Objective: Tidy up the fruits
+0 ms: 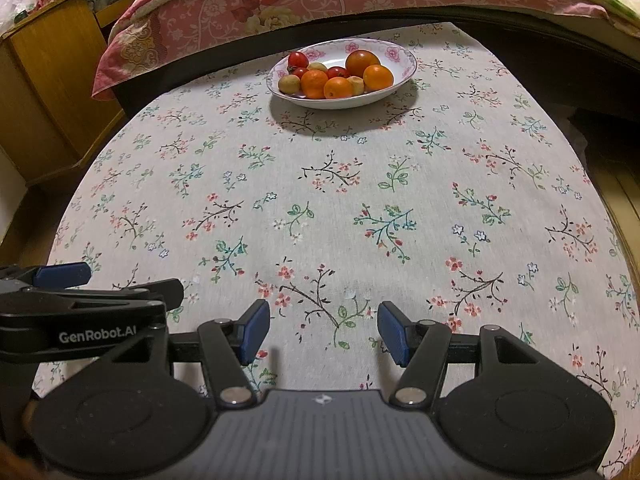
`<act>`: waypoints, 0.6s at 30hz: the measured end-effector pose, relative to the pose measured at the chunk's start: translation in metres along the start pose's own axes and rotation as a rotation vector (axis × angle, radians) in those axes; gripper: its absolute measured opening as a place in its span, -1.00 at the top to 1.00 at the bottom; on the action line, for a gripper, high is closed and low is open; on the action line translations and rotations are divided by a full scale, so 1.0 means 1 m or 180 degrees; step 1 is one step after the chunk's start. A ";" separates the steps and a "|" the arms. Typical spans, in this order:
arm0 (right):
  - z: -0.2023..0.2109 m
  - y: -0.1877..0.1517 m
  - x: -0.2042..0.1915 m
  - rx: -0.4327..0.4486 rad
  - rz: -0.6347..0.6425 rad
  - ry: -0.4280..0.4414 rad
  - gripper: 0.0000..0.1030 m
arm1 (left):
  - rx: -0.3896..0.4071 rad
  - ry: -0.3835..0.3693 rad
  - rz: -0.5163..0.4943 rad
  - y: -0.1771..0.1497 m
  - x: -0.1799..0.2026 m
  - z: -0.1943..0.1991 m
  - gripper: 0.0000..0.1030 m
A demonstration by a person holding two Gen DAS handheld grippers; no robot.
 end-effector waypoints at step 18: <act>0.002 -0.003 0.000 0.0006 0.0001 -0.0002 -0.02 | 0.0008 0.0006 -0.0008 -0.004 -0.001 0.006 -0.94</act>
Point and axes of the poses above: each gripper's, at about its wrist camera, not at the fingertips, and z roughly against the way its jaws point, x to its right, y to its top, the point moved 3 cm from there along -z, roughly the way its jaws point, and after that the axes turned 6 degrees about -x, right-handed, at the moved point
